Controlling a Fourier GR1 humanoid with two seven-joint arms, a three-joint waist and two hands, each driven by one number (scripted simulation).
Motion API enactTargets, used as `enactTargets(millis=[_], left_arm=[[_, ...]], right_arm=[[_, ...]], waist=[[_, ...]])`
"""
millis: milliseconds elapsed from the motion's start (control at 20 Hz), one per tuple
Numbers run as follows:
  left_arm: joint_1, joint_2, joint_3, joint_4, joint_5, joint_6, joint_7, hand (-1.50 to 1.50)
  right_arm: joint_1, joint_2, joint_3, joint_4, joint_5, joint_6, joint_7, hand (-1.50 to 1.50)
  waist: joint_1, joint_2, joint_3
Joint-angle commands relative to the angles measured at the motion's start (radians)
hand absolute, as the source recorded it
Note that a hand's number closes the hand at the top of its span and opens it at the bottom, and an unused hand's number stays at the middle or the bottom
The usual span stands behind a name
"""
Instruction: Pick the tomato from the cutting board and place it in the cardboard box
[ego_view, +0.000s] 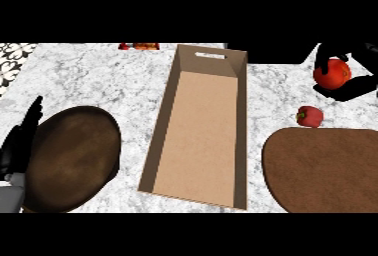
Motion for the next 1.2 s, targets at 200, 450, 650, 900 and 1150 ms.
enactTargets(millis=[200,450,650,900,1150], left_arm=[[0.015,-0.02,0.001,-0.056,-0.019,0.013,0.045,0.0],[0.03,-0.018,0.022,-0.045,-0.016,0.002,0.023,0.0],[-0.006,-0.052,0.004,-0.021,-0.051,0.033,0.027,0.0],[0.001,-0.023,0.036,0.0,-0.019,-0.025,-0.016,0.0],[0.018,-0.025,0.039,-0.052,-0.022,-0.04,0.02,0.0]], right_arm=[[-0.1,0.136,0.04,-0.134,-0.101,0.236,0.169,1.5],[-0.139,0.251,0.021,-0.231,-0.179,0.308,0.4,1.5],[-0.171,0.366,0.05,-0.259,-0.194,0.326,0.556,1.5],[-0.254,0.504,0.08,-0.15,-0.167,0.277,0.688,1.5],[-0.273,0.598,0.136,-0.083,-0.127,0.185,0.718,1.5]], waist=[[-0.016,-0.007,-0.001],[-0.019,-0.008,0.0],[-0.019,-0.006,0.0],[-0.008,-0.002,-0.001],[-0.007,-0.002,0.0]])
